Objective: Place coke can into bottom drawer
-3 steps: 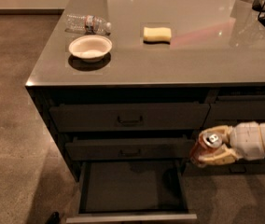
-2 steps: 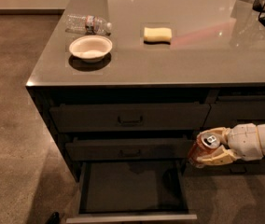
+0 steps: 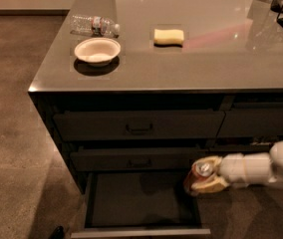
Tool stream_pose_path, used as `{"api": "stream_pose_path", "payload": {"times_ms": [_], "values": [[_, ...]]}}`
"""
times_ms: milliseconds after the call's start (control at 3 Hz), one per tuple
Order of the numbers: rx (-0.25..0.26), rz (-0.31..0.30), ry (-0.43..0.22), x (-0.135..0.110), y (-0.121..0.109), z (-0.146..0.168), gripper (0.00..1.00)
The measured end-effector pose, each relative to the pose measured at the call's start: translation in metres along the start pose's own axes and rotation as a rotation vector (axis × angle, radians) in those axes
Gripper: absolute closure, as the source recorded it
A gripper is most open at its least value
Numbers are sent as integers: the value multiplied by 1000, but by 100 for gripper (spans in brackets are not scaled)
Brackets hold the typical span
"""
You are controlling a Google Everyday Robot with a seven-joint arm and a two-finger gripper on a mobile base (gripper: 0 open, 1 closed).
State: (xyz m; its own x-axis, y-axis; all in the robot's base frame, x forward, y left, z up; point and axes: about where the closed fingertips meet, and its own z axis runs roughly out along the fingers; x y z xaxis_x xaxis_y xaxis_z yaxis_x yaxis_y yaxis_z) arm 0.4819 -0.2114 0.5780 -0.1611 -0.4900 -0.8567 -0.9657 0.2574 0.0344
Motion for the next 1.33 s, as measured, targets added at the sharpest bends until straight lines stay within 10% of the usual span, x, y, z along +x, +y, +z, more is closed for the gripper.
{"api": "stream_pose_path", "payload": {"times_ms": [333, 1000, 1333], "values": [[-9, 0, -30, 49, 11, 52, 100], [-36, 11, -40, 63, 5, 86, 100], [-77, -29, -60, 88, 3, 152, 100]]}}
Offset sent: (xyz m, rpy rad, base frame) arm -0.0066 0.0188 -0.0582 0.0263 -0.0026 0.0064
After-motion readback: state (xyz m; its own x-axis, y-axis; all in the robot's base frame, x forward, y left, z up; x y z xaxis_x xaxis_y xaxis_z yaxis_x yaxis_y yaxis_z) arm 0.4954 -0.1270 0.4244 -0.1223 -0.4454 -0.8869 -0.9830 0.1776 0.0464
